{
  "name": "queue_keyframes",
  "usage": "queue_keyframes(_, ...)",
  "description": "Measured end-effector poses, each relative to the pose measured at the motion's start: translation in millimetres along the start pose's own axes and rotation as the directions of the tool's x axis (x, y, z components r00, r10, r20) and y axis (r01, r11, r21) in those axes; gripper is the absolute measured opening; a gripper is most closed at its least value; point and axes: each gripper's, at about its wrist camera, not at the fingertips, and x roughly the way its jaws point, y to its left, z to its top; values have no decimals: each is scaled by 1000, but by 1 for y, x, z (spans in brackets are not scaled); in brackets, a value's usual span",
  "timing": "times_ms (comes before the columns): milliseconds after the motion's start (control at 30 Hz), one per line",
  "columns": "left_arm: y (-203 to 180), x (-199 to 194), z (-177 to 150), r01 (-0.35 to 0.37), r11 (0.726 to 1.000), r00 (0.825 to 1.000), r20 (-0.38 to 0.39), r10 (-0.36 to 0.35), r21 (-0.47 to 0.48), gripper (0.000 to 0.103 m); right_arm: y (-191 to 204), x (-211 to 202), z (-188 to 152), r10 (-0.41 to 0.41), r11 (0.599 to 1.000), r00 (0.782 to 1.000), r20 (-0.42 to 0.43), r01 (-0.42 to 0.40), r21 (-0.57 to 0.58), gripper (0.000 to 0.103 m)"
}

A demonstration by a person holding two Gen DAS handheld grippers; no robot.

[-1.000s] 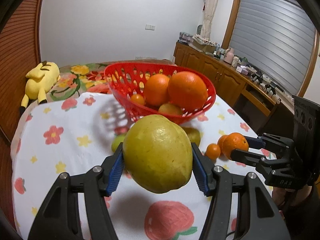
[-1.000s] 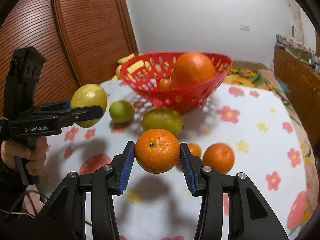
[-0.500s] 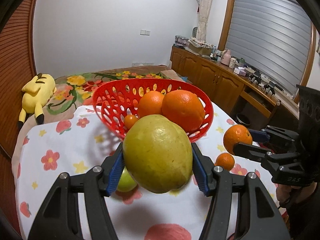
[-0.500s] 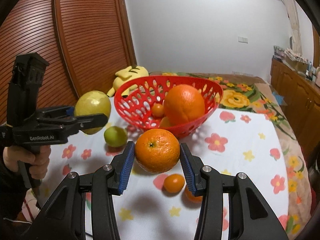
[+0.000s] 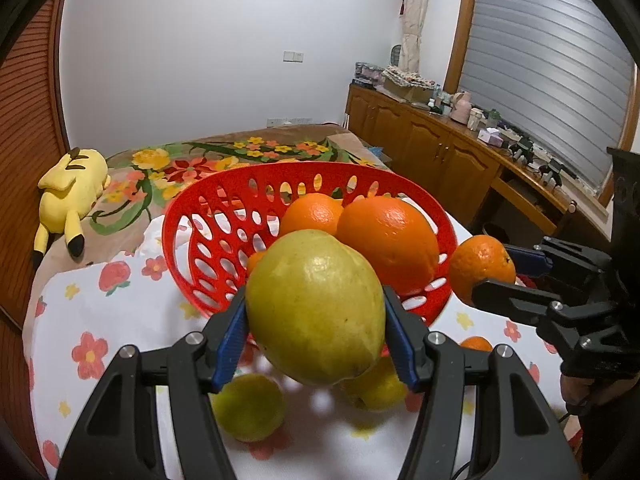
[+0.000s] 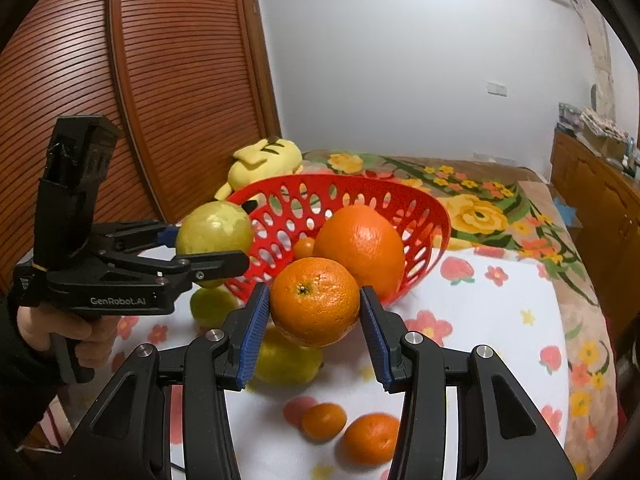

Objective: Organize fruits
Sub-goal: 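Lift and carry the pomelo and mandarin over the red basket with both tools, then open the left tool to drop the pomelo into the basket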

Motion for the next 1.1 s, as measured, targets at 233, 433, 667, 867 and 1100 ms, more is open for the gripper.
queue_keyframes(233,2,16,5,-13,1000,1000,-25,13,2,61,-6,11,9,17,1000,1000,1,-16,-19,46)
queue_keyframes(433,6,25,7,-25,1000,999,-43,25,-2,61,-7,18,10,15,999,1000,1,-15,-33,46)
queue_keyframes(667,1,32,8,-57,998,997,-57,58,24,61,-9,20,11,9,999,1000,2,-9,-42,46)
queue_keyframes(867,1,32,8,-45,999,997,-64,46,14,62,-9,20,12,7,999,1000,2,-7,-48,46)
queue_keyframes(1100,4,10,17,-48,999,999,23,48,14,65,-8,21,13,4,999,1000,0,-4,-53,46)
